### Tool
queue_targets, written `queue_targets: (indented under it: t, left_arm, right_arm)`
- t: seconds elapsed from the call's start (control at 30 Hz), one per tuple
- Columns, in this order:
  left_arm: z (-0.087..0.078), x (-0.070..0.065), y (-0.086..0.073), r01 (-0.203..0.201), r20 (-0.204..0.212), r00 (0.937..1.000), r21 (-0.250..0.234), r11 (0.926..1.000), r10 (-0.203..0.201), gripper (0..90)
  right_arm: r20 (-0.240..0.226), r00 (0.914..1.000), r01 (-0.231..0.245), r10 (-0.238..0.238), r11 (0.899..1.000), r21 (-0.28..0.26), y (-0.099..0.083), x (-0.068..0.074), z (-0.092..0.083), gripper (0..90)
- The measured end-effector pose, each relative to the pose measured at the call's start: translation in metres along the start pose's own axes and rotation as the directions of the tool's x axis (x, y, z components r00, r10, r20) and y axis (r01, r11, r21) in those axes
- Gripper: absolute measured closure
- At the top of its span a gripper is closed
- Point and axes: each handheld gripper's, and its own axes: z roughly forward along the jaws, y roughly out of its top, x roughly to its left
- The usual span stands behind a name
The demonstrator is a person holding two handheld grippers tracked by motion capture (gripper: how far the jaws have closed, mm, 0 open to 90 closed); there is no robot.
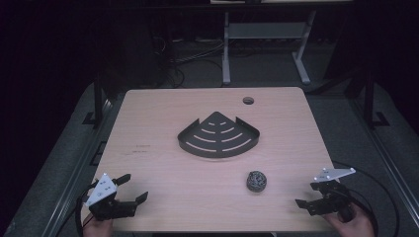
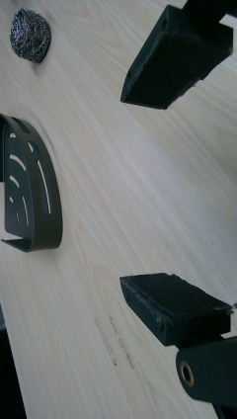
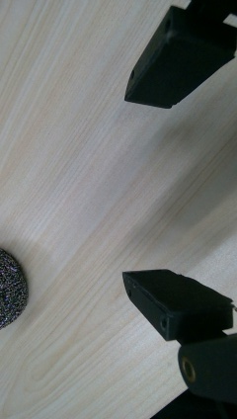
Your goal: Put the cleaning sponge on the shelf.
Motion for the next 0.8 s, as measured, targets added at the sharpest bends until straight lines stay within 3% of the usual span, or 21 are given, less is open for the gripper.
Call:
queue_targets:
  t: [0.8]
  left_arm:
    - [0.0, 0.001, -0.001, 0.002, -0.001, 1.0, 0.003, 1.0, -0.002, 13.3]
  right_arm:
    - [-0.032, 0.9956, 0.09, -0.089, 0.995, 0.042, 0.026, 0.012, 0.008, 14.6]
